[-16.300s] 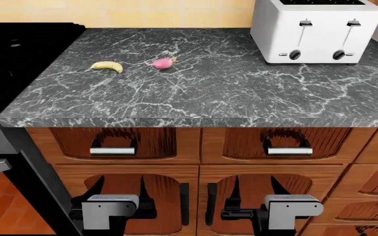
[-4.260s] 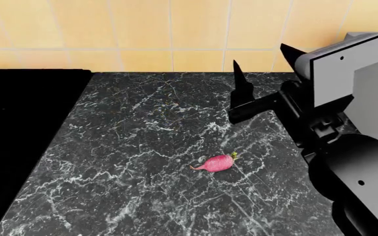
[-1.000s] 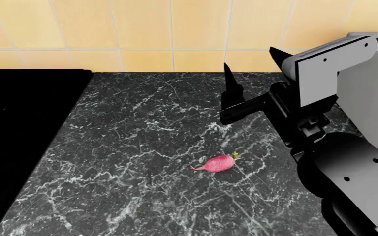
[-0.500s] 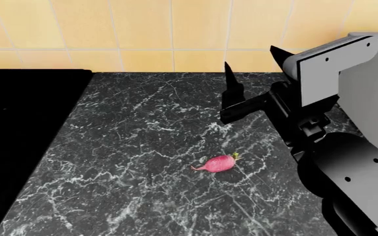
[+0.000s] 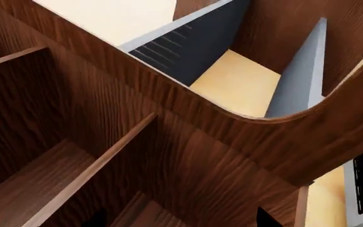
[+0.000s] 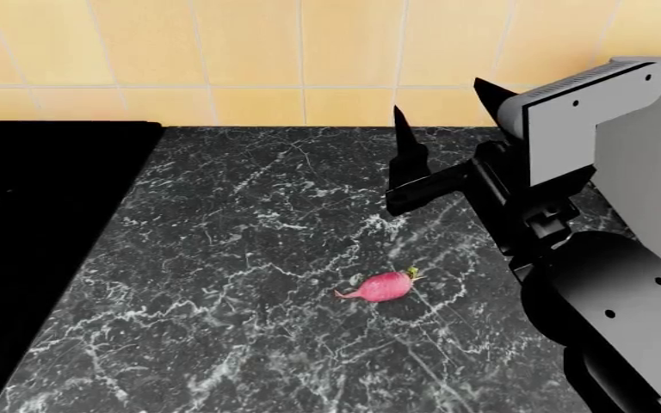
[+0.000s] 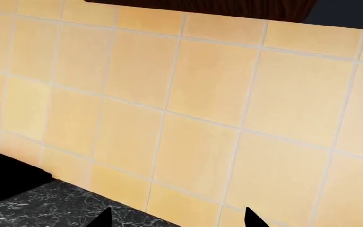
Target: Pick the banana, radish from the counter and place them in the cabinet. Then close the cabinet.
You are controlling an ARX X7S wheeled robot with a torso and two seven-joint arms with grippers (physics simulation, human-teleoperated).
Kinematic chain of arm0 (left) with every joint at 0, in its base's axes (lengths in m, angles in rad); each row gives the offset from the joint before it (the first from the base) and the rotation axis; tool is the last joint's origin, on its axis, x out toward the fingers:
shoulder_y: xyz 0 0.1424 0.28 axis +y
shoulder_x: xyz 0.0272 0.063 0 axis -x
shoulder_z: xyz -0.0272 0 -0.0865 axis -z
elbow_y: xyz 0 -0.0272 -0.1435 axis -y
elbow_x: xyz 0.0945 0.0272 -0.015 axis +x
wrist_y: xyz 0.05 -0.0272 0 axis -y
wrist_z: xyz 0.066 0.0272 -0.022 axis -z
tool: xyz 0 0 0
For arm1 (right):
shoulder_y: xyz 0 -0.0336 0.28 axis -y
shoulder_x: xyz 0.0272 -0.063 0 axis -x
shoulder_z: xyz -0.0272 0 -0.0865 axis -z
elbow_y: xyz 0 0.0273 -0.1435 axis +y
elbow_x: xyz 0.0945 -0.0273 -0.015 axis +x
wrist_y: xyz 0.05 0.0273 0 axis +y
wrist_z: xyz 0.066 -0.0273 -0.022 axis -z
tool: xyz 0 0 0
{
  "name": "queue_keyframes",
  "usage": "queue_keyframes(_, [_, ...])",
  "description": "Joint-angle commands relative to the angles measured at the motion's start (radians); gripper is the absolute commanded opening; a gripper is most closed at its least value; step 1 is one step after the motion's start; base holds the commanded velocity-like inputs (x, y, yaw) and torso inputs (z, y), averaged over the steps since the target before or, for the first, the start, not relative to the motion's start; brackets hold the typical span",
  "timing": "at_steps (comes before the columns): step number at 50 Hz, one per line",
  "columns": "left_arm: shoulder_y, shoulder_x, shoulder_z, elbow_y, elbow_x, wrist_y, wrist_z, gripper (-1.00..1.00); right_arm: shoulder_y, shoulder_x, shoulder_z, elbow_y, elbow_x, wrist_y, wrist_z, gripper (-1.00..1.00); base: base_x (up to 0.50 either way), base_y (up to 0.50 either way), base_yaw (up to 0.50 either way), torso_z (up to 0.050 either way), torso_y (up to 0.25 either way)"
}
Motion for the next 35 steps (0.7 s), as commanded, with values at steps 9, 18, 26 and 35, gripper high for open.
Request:
queue_keyframes(9, [0.001,-0.02,-0.043,0.211,-0.35,-0.291,0.049,1.0,-0.063,0.006,-0.013,-0.003,0.006,-0.005,0.004,1.0,0.0,0.0,0.0,0.0,-0.006])
queue_keyframes(18, [0.066,-0.017,-0.077,0.362,-0.425,-0.466,0.061,1.0,-0.062,0.008,-0.014,0.0,0.007,-0.01,0.004,1.0,0.0,0.0,0.0,0.0,-0.005])
queue_keyframes(26, [0.132,-0.036,-0.085,0.474,-0.459,-0.568,0.057,1.0,-0.071,0.014,-0.01,0.0,0.008,-0.018,0.005,1.0,0.0,0.0,0.0,0.0,-0.005])
queue_keyframes(35, [0.236,-0.059,-0.105,0.63,-0.487,-0.716,0.03,1.0,-0.069,0.018,-0.006,-0.005,0.013,-0.012,0.01,1.0,0.0,0.0,0.0,0.0,-0.006])
